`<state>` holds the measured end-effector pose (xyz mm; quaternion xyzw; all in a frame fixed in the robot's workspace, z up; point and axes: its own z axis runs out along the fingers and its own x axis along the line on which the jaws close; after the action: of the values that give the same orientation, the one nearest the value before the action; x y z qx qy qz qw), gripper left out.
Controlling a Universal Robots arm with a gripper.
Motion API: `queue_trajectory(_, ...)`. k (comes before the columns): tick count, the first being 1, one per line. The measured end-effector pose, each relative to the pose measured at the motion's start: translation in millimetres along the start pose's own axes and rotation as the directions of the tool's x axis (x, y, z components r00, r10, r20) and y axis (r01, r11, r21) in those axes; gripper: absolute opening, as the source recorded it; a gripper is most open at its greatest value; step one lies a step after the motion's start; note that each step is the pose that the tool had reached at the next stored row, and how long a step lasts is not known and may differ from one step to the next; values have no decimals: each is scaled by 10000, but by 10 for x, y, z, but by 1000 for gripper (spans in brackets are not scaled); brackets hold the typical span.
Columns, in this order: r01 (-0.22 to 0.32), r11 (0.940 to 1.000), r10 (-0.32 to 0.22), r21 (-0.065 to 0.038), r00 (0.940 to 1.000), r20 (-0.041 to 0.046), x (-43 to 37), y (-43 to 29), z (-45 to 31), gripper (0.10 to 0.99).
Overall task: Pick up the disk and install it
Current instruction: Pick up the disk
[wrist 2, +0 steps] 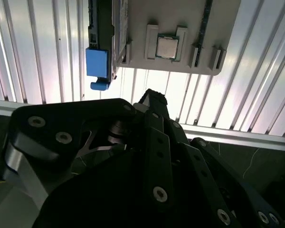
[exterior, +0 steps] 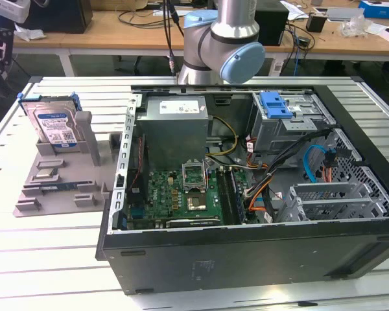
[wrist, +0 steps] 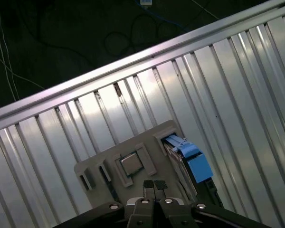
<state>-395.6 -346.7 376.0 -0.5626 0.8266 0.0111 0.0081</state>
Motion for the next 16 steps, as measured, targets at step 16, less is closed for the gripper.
queue_trajectory(16,1417,9899,-1417,-20,9899,-78,1,-1,0,102)
